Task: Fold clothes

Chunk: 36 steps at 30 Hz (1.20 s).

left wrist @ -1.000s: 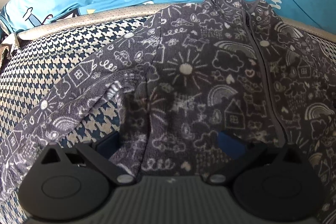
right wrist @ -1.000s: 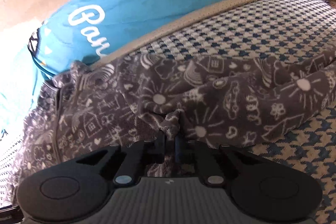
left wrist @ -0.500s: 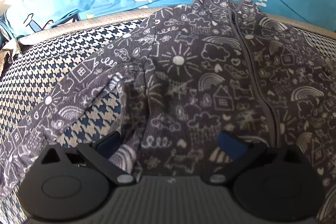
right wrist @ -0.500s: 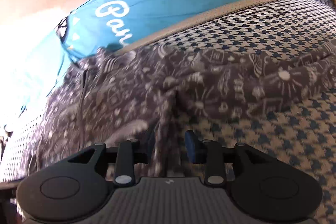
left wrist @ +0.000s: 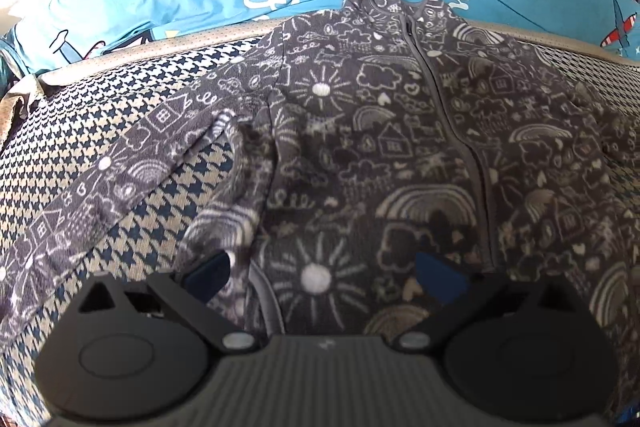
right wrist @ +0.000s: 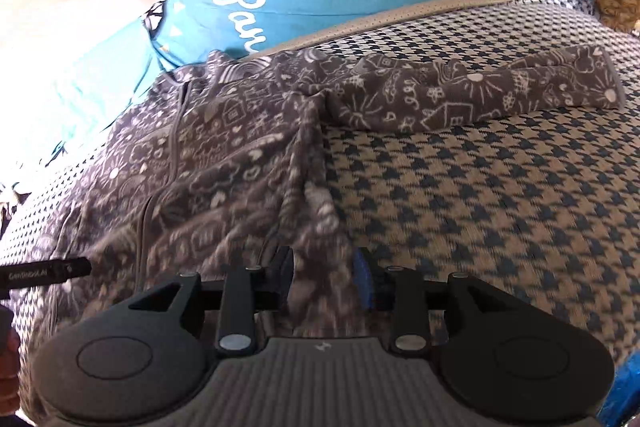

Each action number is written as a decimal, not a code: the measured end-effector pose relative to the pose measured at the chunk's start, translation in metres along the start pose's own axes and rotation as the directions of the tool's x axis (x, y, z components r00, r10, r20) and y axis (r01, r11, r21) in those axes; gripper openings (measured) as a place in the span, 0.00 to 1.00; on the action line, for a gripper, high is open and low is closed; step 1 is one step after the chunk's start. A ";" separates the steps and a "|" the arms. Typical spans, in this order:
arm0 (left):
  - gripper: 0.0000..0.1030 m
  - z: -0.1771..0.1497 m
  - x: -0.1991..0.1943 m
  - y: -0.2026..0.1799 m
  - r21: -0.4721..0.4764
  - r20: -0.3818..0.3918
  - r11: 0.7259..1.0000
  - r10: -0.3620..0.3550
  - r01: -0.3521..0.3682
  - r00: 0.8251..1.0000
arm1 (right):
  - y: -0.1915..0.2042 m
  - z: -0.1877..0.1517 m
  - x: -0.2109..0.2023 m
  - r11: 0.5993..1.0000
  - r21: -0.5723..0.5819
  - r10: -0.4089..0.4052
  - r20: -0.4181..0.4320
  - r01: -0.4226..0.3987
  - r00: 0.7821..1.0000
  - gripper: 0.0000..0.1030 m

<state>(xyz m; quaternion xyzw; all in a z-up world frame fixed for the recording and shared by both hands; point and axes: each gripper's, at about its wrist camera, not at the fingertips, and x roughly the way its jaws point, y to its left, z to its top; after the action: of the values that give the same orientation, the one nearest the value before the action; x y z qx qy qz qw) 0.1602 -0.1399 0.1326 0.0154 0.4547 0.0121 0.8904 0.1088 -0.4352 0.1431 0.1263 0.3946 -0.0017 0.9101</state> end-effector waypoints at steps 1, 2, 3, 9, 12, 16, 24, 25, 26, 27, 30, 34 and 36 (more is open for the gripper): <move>1.00 -0.004 -0.002 0.000 -0.001 0.001 1.000 -0.003 0.003 1.000 | 0.003 -0.005 -0.004 1.000 -0.014 -0.003 0.005 0.003 1.000 0.33; 1.00 -0.008 -0.003 0.000 -0.003 0.002 1.000 -0.005 0.005 1.000 | 0.005 -0.009 -0.007 1.000 -0.027 -0.006 0.011 0.007 1.000 0.33; 1.00 -0.011 -0.005 0.001 -0.005 0.002 1.000 -0.006 0.006 1.000 | 0.007 -0.014 -0.011 0.999 -0.038 -0.008 0.015 0.009 1.000 0.33; 1.00 -0.025 -0.014 0.005 -0.016 0.017 1.000 0.001 -0.001 1.000 | 0.015 -0.033 -0.015 0.997 -0.080 -0.020 0.002 0.020 1.000 0.33; 1.00 -0.029 -0.017 0.010 -0.031 0.023 0.999 0.009 -0.008 1.000 | 0.020 -0.039 -0.009 0.991 -0.126 -0.043 -0.005 0.042 0.999 0.35; 1.00 -0.036 -0.017 0.016 -0.056 0.018 0.998 0.010 -0.009 1.000 | 0.026 -0.046 -0.006 0.983 -0.172 -0.062 0.012 0.063 0.998 0.35; 1.00 -0.049 -0.018 0.021 -0.097 0.008 0.995 -0.008 0.008 1.000 | 0.028 -0.053 -0.005 0.980 -0.175 -0.091 0.027 0.095 0.995 0.07; 1.00 -0.051 -0.019 0.021 -0.095 0.010 0.995 -0.009 0.010 1.000 | 0.028 -0.054 -0.006 0.981 -0.168 -0.097 0.035 0.102 0.995 0.06; 1.00 -0.052 -0.021 0.021 -0.093 0.012 0.996 -0.011 0.012 1.000 | 0.027 -0.056 -0.008 0.981 -0.158 -0.105 0.043 0.110 0.994 0.05; 1.00 -0.054 -0.022 0.021 -0.092 0.012 0.996 -0.014 0.015 1.000 | 0.026 -0.057 -0.011 0.982 -0.143 -0.116 0.051 0.122 0.992 0.04; 1.00 -0.060 -0.023 0.021 -0.090 0.005 0.996 -0.015 0.016 1.000 | 0.021 -0.060 -0.018 0.985 -0.089 -0.143 0.067 0.148 0.988 0.03; 1.00 -0.069 -0.025 0.018 -0.068 -0.002 0.998 -0.003 0.003 1.000 | 0.017 -0.062 -0.020 0.984 -0.075 -0.155 0.070 0.160 0.986 0.03; 1.00 -0.074 -0.027 0.016 -0.055 -0.004 0.999 -0.002 0.002 1.000 | 0.016 -0.062 -0.020 0.985 -0.071 -0.151 0.073 0.156 0.986 0.03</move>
<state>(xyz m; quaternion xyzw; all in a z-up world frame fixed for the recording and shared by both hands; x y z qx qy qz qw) 0.0849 -0.1240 0.1115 -0.0093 0.4558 0.0237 0.8897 0.0517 -0.4070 0.1203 0.0604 0.3721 -0.0612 0.9242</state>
